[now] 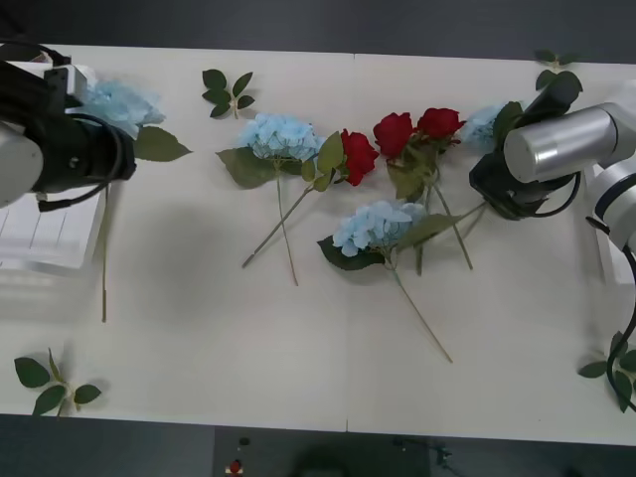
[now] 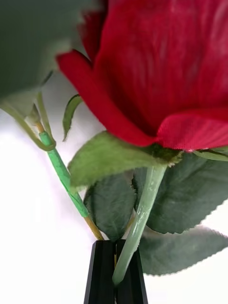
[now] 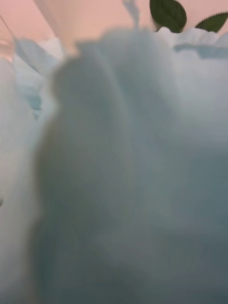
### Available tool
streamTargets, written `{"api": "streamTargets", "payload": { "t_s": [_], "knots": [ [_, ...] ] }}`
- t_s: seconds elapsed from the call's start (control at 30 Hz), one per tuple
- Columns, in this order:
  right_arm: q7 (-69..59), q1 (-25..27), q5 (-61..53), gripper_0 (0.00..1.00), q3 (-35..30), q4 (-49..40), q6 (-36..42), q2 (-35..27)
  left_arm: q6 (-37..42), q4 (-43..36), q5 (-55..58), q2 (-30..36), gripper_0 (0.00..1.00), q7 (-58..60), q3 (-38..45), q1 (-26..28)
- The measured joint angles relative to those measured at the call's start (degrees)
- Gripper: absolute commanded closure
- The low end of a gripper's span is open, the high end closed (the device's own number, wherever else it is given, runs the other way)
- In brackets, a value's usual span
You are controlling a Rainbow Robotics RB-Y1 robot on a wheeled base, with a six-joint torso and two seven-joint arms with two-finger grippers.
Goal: Put the red flowers into the right box and the blue flowers into the left box
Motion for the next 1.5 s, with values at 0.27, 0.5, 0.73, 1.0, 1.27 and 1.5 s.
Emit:
{"api": "streamTargets", "payload": {
  "t_s": [0.27,0.5,0.73,1.0,1.27,1.5],
  "knots": [
    [0.0,0.0,-7.6,1.0,-3.1,-6.0,1.5,-4.3,-0.1,7.1,5.0,2.6,1.0,-22.0,12.0,0.0],
    [0.0,0.0,-12.1,1.0,-1.5,-13.2,1.5,-11.1,-5.4,14.6,-0.6,2.6,1.0,-30.3,21.2,0.0],
    [1.1,0.9,-12.2,1.0,-1.5,-20.1,1.5,-17.8,-15.6,22.0,-7.3,2.6,1.0,-32.8,21.6,1.4],
    [14.5,6.0,-13.0,1.0,-1.5,-28.7,0.4,-28.0,-26.8,31.0,-8.5,2.6,0.67,-32.9,21.6,5.4],
    [22.6,14.8,-14.2,1.0,-6.9,-32.2,-1.8,-35.7,-28.3,32.7,-7.7,2.6,0.0,-34.3,21.6,5.4],
    [39.1,26.2,-12.0,1.0,-21.7,-32.2,-1.9,-36.4,-27.1,30.5,-0.4,2.6,0.0,-34.3,20.9,5.4]
  ]
}}
